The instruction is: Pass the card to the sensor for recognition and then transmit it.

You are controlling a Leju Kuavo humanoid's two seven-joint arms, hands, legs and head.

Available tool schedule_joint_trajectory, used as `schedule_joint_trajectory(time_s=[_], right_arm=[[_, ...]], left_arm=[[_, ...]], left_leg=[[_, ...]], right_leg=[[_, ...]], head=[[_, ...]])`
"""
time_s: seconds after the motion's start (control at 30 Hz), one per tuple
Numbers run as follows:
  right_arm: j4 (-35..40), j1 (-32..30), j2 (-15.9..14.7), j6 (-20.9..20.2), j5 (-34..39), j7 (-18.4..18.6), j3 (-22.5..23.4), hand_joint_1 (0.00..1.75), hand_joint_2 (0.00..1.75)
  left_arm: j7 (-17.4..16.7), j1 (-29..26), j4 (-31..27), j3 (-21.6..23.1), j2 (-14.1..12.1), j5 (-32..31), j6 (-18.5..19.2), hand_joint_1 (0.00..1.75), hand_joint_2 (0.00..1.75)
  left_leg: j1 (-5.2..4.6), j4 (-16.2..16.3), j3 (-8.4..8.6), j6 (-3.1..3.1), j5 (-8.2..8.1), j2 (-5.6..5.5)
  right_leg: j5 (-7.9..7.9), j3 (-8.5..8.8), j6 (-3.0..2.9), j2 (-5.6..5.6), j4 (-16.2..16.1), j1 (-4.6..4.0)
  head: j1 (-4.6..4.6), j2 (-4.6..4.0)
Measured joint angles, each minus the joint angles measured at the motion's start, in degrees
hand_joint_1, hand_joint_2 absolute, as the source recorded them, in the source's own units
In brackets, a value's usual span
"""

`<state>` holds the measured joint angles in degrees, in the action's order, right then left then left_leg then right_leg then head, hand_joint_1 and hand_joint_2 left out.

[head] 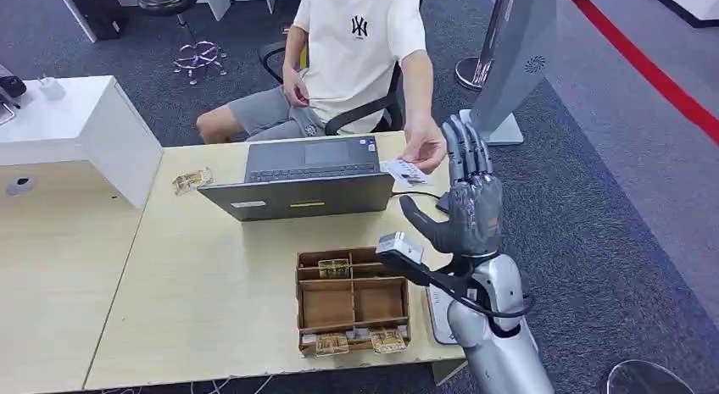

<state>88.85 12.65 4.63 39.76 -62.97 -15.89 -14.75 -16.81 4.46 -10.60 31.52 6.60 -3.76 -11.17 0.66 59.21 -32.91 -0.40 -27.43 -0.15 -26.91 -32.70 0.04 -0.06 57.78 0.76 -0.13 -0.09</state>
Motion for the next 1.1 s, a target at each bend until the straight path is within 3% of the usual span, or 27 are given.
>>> schedule_joint_trajectory(time_s=[0.03, 0.93, 1.0, 1.1], right_arm=[[-0.4, 0.1, -0.2, 0.0, -0.1, 0.3, -0.1, 1.75, 1.75], [-3.0, -0.8, -3.2, 0.1, 1.7, 2.3, -0.4, 1.75, 1.75], [-2.8, -1.3, -3.2, 0.0, 3.1, 2.2, -0.4, 1.75, 1.75], [0.3, -3.2, -3.2, -1.5, 13.1, -0.3, -0.4, 1.75, 1.75]], left_arm=[[0.0, 0.0, 0.0, 0.0, 0.0, 0.0, 0.0, 0.00, 0.00], [0.0, 0.0, 0.0, 0.0, 0.0, 1.1, -0.3, 0.00, 0.00], [-0.1, 0.0, 0.0, 0.0, -0.1, 1.3, -0.3, 0.00, 0.00], [-0.1, 0.0, 0.0, 0.0, -0.1, 2.0, -0.6, 0.00, 0.00]], left_leg=[[0.00, 0.0, 0.00, 0.00, 0.00, 0.00], [0.00, 0.0, -0.01, 0.00, 0.00, 0.00], [0.00, 0.0, -0.01, 0.00, 0.00, 0.00], [0.00, 0.0, -0.04, 0.00, 0.00, -0.05]], right_leg=[[0.00, 0.00, 0.00, 0.00, 0.0, 0.00], [0.00, -0.04, 0.00, 0.00, 0.0, 0.00], [0.00, -0.04, 0.00, 0.00, 0.0, 0.00], [0.00, -0.04, 0.00, -0.04, 0.0, 0.00]], head=[[0.02, 0.00], [0.02, 0.00], [0.00, 0.00], [0.02, 0.00]])
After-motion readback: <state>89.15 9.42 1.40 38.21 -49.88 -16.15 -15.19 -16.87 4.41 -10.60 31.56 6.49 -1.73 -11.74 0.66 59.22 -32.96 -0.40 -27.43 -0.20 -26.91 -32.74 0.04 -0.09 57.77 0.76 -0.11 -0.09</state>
